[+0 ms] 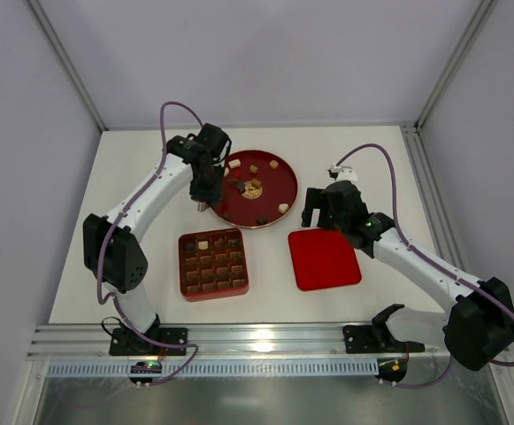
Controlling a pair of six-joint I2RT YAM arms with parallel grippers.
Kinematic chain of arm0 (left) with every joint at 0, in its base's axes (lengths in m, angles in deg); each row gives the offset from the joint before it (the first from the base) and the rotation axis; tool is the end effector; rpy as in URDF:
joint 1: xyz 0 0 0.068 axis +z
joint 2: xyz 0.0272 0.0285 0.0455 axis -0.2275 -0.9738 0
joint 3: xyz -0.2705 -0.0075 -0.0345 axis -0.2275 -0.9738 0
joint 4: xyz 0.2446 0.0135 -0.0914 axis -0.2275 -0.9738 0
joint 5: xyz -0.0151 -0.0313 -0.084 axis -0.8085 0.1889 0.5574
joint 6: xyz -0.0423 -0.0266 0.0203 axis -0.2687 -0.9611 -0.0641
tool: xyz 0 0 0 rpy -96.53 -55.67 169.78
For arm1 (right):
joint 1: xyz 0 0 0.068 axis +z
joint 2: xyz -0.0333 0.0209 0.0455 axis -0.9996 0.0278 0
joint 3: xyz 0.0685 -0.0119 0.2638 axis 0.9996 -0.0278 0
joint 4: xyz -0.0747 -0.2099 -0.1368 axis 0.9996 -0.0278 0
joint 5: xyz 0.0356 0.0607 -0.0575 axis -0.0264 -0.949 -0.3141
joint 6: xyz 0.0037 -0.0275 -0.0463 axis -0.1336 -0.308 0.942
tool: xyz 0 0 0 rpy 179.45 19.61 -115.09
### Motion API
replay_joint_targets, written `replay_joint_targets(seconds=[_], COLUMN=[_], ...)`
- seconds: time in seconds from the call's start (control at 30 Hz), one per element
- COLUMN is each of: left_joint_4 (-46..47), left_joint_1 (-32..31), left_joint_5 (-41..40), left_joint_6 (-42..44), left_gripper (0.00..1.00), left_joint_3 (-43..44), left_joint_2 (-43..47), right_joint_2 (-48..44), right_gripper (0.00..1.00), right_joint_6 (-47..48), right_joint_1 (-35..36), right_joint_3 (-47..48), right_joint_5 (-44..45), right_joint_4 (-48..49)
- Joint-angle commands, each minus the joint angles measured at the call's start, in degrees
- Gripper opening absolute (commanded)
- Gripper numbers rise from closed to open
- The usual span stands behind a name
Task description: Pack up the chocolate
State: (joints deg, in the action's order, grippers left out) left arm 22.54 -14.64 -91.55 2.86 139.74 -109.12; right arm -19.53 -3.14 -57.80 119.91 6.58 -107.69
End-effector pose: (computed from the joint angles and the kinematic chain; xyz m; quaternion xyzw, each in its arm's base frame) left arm 0.3186 -0.1637 0.3099 0.0665 0.9823 -0.0193 0.1740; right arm 0.2242 0.1228 0.2552 0.0096 0.9010 0.1013 0.4218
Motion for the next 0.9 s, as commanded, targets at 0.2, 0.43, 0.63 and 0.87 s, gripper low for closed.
replay_joint_targets(seconds=[0.2, 0.43, 0.63, 0.87], left_joint_4=[-0.4, -1.7, -3.5, -5.4], left_joint_1=[-0.1, -0.2, -0.1, -0.1], left_joint_5=[-0.5, 0.5, 1.1, 3.2], left_joint_6=[0.5, -0.1, -0.6, -1.5], left_gripper=[0.26, 0.26, 0.27, 0.27], left_joint_3=[3.1, 2.0, -0.6, -7.2], left_joint_2=[3.4, 7.6, 12.8, 20.6], right_joint_2=[0.2, 0.4, 0.6, 0.8], right_gripper=[1.00, 1.00, 1.00, 1.00], right_joint_6=[0.2, 0.1, 0.0, -0.1], right_joint_1=[-0.4, -0.4, -0.4, -0.5], right_joint_3=[0.6, 0.7, 0.8, 1.2], right_joint_5=[0.2, -0.1, -0.2, -0.3], right_joint_4=[1.8, 1.9, 1.8, 1.8])
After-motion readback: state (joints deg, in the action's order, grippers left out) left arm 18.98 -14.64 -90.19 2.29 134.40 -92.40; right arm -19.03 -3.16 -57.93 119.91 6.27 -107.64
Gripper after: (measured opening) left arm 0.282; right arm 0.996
